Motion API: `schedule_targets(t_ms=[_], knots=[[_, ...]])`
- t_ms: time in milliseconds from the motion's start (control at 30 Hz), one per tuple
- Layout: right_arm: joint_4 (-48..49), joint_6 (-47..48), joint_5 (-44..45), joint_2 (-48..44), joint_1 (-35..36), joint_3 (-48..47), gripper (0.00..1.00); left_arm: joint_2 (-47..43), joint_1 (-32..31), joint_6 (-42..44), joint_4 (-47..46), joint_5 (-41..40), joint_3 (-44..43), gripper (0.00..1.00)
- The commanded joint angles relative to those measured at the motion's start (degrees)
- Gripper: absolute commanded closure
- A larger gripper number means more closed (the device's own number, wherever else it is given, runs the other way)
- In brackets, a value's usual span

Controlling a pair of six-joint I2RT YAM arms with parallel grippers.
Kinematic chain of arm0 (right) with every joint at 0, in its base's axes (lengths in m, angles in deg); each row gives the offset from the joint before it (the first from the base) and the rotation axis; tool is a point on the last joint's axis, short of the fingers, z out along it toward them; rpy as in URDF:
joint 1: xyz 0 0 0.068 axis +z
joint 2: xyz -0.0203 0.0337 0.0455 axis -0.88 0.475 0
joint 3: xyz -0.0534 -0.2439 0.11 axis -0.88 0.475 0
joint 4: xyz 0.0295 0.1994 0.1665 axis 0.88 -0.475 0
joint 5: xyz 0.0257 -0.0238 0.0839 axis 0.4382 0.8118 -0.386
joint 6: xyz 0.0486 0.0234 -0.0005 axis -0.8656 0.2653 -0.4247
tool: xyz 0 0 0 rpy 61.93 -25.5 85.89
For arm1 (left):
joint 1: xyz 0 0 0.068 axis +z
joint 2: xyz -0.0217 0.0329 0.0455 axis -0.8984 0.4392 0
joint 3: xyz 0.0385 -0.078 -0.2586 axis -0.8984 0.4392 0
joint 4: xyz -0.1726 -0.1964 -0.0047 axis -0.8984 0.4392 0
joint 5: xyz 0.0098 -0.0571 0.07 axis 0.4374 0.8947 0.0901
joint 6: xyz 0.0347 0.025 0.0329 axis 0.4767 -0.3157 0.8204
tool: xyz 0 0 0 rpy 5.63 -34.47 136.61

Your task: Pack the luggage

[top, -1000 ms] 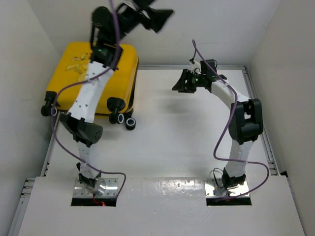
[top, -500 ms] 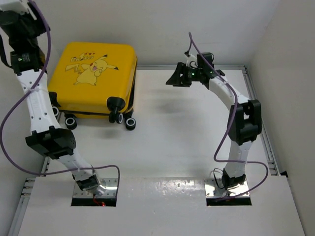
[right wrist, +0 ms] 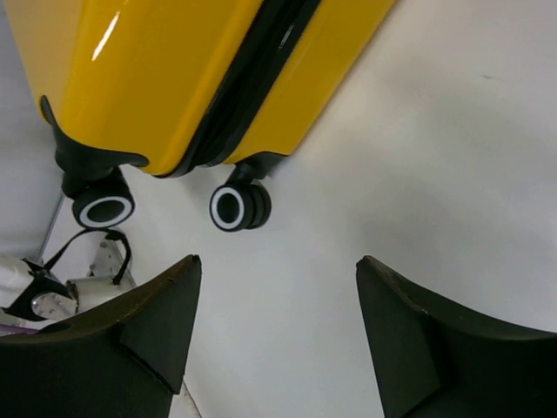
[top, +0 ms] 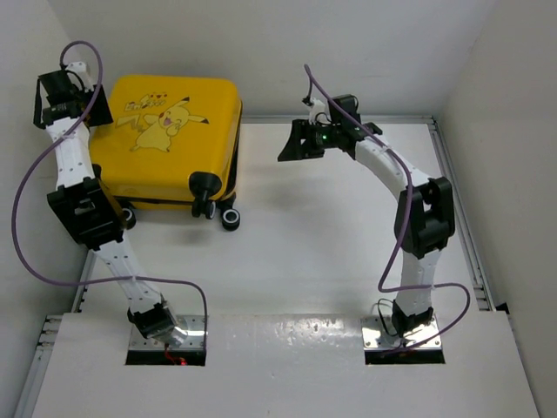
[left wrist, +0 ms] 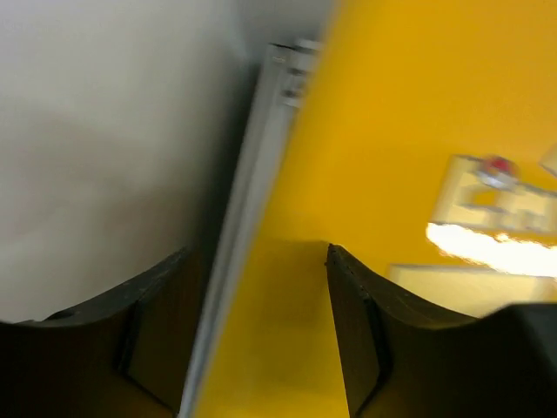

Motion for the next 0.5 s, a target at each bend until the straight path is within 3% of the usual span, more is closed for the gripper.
schedule_targets(t_ms=[0,167,300,367,467], knots=[[-0.97,2.9,1.04,-1.87,-1.48,0.66,0.28,2.9,-2.11,1.63,8.13,11.83,1.3,0.39],[-1.76,5.09,-0.81,-5.56,-3.95,4.18,0.27,2.29,-10.08,1.81,8.14,30.64,10.43,0.42],[-2.29,9.3,-0.72,-9.51,-4.39,6.81,0.25,-1.82,-15.29,-0.55,5.61,34.45,17.73,0.42],[-2.47,9.67,0.42,-10.83,-4.04,6.99,0.25,-5.42,-13.82,-10.02,-6.75,36.19,24.91,0.4],[-2.47,9.32,1.3,-11.45,-2.99,7.0,0.25,-7.37,-8.56,-19.96,-15.49,38.58,22.79,0.32]])
